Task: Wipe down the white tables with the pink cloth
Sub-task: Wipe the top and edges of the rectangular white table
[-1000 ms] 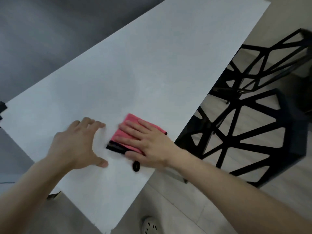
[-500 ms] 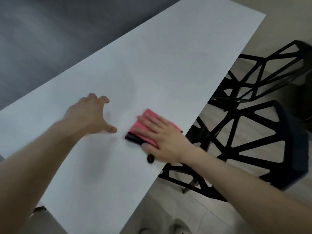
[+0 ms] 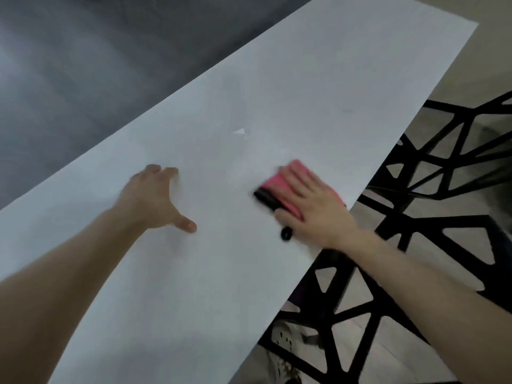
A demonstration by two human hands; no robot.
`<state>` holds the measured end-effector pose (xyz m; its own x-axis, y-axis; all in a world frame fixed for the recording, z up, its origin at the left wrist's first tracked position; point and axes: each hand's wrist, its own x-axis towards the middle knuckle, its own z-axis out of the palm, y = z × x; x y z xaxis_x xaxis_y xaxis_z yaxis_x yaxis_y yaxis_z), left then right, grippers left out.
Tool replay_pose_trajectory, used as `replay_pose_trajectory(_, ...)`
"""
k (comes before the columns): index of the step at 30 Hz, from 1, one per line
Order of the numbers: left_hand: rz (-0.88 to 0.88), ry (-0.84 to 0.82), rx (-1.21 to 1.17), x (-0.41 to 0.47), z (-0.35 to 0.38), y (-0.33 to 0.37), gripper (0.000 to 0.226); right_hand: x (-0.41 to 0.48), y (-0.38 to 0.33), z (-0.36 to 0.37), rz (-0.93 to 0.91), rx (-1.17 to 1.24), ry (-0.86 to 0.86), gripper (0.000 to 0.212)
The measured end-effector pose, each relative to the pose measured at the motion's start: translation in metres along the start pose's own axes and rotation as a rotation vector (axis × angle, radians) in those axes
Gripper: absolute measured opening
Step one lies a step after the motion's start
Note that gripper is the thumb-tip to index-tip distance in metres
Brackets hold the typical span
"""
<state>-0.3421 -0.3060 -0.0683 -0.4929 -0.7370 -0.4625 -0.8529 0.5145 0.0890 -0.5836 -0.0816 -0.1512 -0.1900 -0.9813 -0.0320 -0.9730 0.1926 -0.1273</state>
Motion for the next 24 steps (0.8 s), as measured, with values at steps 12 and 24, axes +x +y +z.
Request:
replay_pose_trajectory(12, -0.007, -0.046, 0.009, 0.003, 0.0, -0.001, 0.16, 0.071, 0.0, 0.001, -0.381, 0.079, -0.023, 0.058)
replay_pose_trajectory(24, -0.033, -0.029, 0.003, 0.004, 0.0, -0.001, 0.161, 0.102, -0.01, 0.003, -0.56, 0.059, -0.016, 0.059)
